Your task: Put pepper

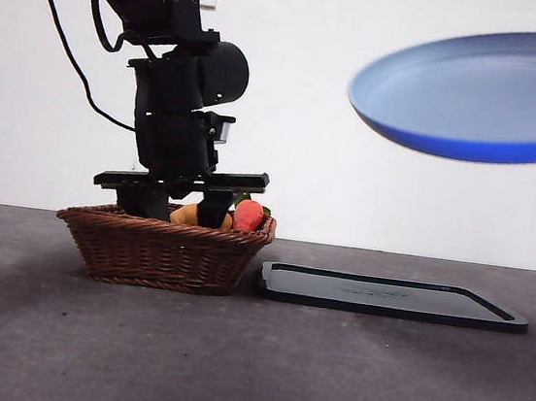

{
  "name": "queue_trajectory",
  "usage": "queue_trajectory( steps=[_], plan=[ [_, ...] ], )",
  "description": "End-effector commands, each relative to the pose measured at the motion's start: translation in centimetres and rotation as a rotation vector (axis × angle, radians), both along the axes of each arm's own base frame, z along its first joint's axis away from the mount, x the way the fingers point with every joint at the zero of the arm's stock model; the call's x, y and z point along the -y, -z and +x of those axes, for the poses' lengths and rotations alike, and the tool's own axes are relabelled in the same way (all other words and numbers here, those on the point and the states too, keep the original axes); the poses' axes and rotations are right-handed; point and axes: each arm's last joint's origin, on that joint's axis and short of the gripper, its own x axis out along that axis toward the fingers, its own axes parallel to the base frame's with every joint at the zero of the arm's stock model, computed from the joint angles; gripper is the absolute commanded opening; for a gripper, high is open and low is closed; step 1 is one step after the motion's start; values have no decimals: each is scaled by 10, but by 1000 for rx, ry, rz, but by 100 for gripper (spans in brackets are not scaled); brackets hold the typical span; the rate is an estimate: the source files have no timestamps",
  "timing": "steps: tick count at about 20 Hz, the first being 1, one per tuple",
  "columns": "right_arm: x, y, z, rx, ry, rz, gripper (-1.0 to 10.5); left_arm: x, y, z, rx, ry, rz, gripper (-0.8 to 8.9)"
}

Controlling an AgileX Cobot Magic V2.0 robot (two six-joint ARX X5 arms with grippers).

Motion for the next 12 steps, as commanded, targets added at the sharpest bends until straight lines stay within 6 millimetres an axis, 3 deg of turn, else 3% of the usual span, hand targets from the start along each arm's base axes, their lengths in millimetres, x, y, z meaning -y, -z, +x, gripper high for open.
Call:
queue_trajectory(
  steps=[1,6,12],
  plan=[
    [0,-5,2,28,-6,11,6,4,6,2,-27,-8,-10,120],
    [0,-5,2,28,-5,11,6,3,-9,-2,-9,-5,-35,97],
    [-1,-1,12,21,-2,14,6,-6,-73,-22,94,24,-128,97]
  ],
)
